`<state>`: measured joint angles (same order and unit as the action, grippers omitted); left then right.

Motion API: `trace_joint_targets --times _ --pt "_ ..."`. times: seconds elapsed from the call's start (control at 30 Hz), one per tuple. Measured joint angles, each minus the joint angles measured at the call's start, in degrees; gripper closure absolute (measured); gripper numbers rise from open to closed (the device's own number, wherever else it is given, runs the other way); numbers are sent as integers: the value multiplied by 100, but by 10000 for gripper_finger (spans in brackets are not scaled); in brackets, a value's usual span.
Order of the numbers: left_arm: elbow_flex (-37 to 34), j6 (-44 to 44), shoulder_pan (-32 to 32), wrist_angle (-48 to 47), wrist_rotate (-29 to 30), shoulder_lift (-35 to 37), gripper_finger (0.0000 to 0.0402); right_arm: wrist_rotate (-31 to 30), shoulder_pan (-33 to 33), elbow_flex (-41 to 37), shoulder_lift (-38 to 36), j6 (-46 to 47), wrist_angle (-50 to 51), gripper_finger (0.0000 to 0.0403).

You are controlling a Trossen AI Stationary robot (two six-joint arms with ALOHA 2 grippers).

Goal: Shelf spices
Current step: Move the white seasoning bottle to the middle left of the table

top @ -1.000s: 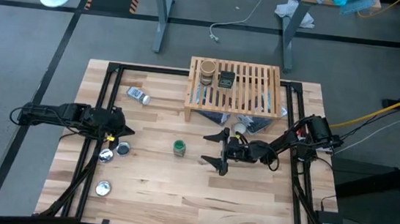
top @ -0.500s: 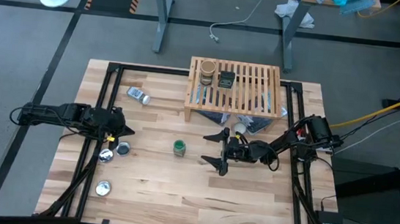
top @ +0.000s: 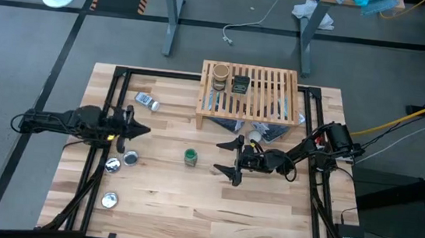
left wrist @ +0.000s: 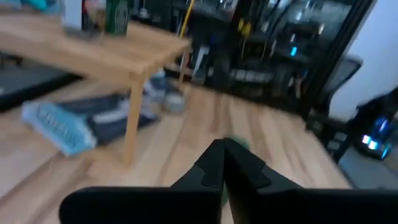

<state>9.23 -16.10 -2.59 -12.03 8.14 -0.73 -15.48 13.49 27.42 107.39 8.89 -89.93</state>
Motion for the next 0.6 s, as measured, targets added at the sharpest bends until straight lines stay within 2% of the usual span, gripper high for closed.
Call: trace_joint_targets --times 0.1,0.23,0.5,0.6 --pt "0 111 0 468 21 0 402 1 0 0 0 0 0 13" --pt "7 809 0 795 192 0 402 -1 -2 0 2 0 2 13" --pt "13 1384 2 800 1994 0 402 -1 -2 0 2 0 4 13" --pt "20 1650 2 799 2104 0 402 -1 0 0 2 0 4 13"
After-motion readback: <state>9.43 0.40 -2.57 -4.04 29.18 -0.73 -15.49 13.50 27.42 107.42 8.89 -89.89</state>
